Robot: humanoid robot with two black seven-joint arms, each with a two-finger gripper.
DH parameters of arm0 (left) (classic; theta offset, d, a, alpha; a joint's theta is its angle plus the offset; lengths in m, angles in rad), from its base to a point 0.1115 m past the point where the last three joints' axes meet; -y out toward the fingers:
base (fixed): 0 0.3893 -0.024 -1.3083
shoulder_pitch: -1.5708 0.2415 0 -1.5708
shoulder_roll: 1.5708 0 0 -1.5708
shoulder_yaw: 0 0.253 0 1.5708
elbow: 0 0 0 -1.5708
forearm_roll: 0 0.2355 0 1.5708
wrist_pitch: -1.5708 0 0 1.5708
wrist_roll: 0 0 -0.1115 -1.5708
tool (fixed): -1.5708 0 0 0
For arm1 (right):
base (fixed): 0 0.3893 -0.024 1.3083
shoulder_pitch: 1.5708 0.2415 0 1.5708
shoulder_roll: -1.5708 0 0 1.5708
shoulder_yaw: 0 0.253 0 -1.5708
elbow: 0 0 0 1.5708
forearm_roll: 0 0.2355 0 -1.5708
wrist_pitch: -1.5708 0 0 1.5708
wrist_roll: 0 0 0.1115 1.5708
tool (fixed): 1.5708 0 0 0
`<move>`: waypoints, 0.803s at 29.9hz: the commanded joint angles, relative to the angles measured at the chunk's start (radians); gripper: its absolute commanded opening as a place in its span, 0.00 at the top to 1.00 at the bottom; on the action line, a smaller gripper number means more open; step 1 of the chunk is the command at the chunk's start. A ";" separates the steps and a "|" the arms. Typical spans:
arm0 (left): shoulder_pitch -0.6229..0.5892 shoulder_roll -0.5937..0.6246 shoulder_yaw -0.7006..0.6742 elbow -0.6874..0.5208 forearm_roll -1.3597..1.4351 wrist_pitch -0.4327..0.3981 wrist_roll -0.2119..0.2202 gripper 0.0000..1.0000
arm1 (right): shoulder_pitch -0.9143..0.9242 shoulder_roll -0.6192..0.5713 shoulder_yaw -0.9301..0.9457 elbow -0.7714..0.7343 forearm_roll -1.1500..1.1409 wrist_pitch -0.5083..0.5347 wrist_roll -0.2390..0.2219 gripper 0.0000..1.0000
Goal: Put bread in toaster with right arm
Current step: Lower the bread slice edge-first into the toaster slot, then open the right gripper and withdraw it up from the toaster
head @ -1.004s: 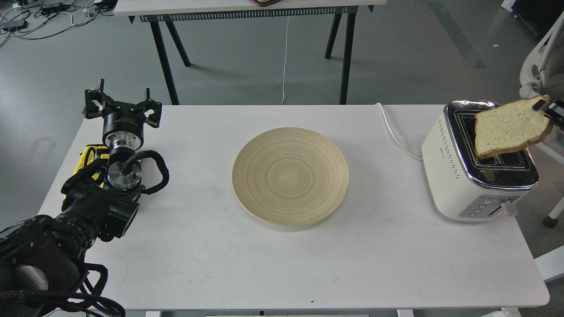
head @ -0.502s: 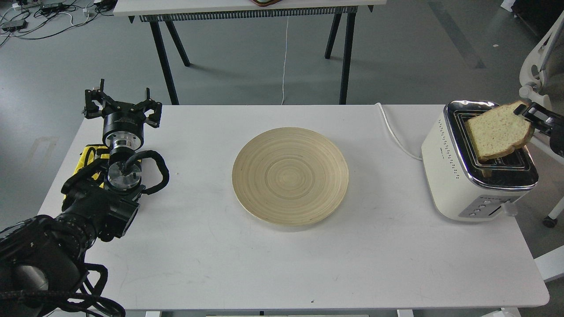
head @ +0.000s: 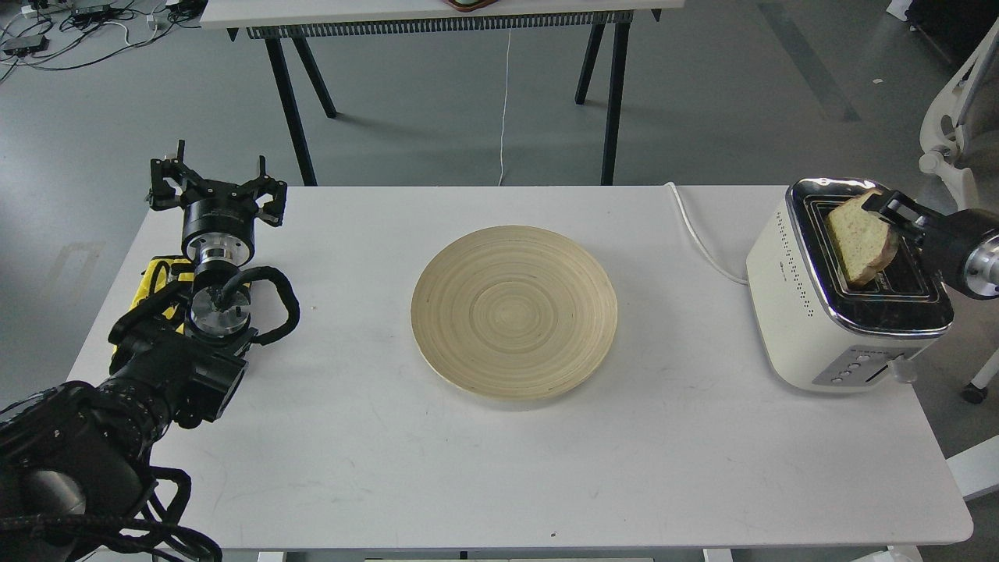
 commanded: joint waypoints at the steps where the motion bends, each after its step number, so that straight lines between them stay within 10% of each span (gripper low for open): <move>1: 0.000 0.000 0.000 0.000 0.000 0.000 0.000 0.00 | -0.001 0.002 0.002 0.000 0.004 0.000 0.002 0.10; 24: 0.000 0.000 0.000 0.000 0.000 0.000 0.000 0.00 | 0.011 0.124 0.264 0.129 0.315 0.164 0.006 0.02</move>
